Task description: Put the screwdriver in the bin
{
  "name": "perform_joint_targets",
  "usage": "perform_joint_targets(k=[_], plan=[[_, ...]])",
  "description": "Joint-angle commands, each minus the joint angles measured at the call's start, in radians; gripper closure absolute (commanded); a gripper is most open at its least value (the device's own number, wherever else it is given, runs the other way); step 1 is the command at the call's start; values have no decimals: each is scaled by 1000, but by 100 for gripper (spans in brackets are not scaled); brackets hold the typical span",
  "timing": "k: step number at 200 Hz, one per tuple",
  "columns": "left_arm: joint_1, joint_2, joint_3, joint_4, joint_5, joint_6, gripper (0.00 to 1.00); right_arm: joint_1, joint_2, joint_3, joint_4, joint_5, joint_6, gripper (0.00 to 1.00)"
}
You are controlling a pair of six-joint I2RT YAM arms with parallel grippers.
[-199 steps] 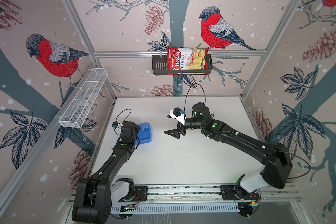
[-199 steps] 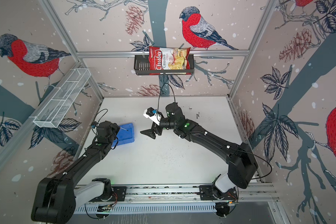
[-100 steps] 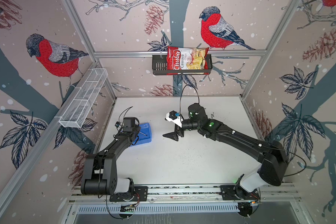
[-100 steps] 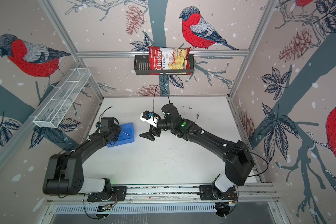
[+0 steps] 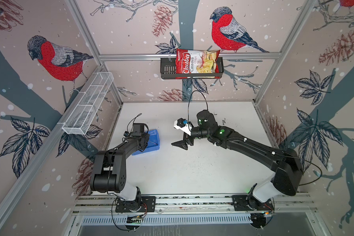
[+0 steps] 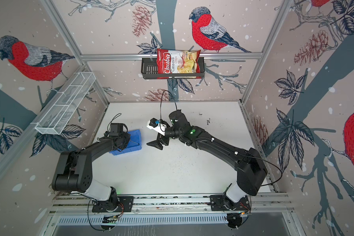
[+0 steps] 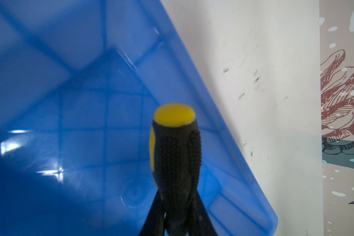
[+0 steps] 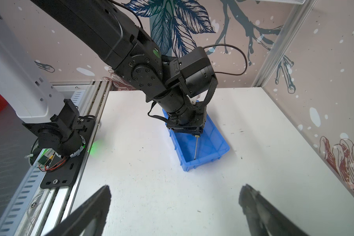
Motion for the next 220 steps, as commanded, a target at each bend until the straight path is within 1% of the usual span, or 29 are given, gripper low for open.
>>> perform_joint_targets(k=[1,25,47,79,121,133,149,160,169,187,206,220], plan=[[1,2,7,-22,1,-8,98,0,-7,-5,-6,15,-20,1],[0,-7,7,-38,-6,-13,87,1,-10,-11,-9,16,-25,0],[1,-20,1,-44,-7,-17,71,-2,-17,-16,-7,23,-26,0],[1,-47,-5,-55,-16,-12,53,-10,-22,-19,-16,42,-31,0],[-1,-115,-1,-54,-39,61,30,-34,-58,-55,38,70,16,0],[-1,-137,3,-56,-57,88,26,-46,-71,-72,75,81,51,0],[-2,-169,-4,-27,-71,147,22,-67,-93,-106,144,95,99,0],[-3,-193,-12,12,-73,199,18,-80,-111,-135,203,125,135,0],[-5,-211,-17,40,-80,254,15,-91,-127,-161,259,170,162,0],[-11,-232,-18,78,-104,357,12,-111,-156,-204,344,269,187,0],[-15,-250,-25,125,-111,484,12,-137,-174,-210,351,372,205,0],[-17,-265,-43,173,-124,567,11,-162,-194,-228,370,415,218,0]])
